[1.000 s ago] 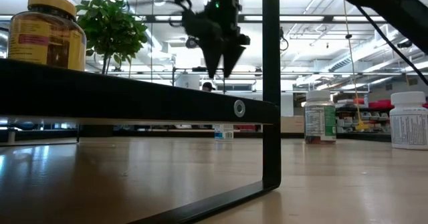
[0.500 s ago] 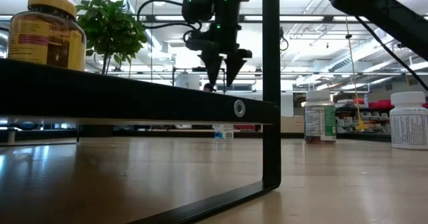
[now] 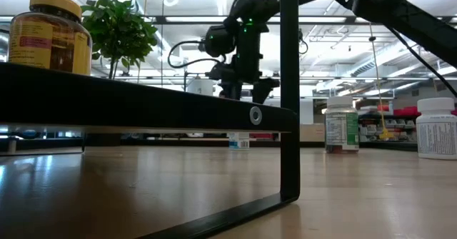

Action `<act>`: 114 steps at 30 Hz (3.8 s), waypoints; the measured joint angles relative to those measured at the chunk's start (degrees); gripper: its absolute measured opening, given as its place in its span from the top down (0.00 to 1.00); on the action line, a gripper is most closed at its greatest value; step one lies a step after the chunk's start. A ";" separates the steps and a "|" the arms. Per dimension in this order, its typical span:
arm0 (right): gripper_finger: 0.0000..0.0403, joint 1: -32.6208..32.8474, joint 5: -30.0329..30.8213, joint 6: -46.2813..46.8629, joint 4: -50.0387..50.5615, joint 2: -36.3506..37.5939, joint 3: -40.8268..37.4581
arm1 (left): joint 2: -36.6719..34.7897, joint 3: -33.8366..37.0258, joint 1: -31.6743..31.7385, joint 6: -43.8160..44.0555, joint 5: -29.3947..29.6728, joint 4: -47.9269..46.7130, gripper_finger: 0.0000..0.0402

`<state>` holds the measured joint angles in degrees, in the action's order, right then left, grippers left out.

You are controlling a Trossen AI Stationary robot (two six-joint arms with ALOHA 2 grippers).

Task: Pick and place medicine bottles onto shelf by color
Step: Put the top white pill bottle on the shelf

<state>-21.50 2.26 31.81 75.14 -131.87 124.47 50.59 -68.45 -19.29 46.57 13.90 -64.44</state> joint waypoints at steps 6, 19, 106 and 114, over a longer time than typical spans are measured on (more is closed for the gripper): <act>0.24 0.18 0.03 -0.69 -5.83 0.02 -0.46 | 0.00 0.02 0.00 1.95 0.03 0.08 0.56; 0.24 -0.18 1.81 0.74 -8.73 0.11 -5.24 | 0.00 0.04 0.00 3.89 0.03 0.10 0.57; 0.52 41.84 -1.84 -6.85 -24.25 1.25 -2.24 | 0.85 0.07 -3.34 8.34 3.82 7.80 0.73; 0.51 41.20 -0.90 -9.87 -28.29 1.27 -2.47 | 2.75 0.09 -5.88 10.85 3.75 12.85 0.72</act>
<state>19.69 1.36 21.94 46.85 -130.61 121.99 53.33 -68.36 -25.16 57.41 17.65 -51.59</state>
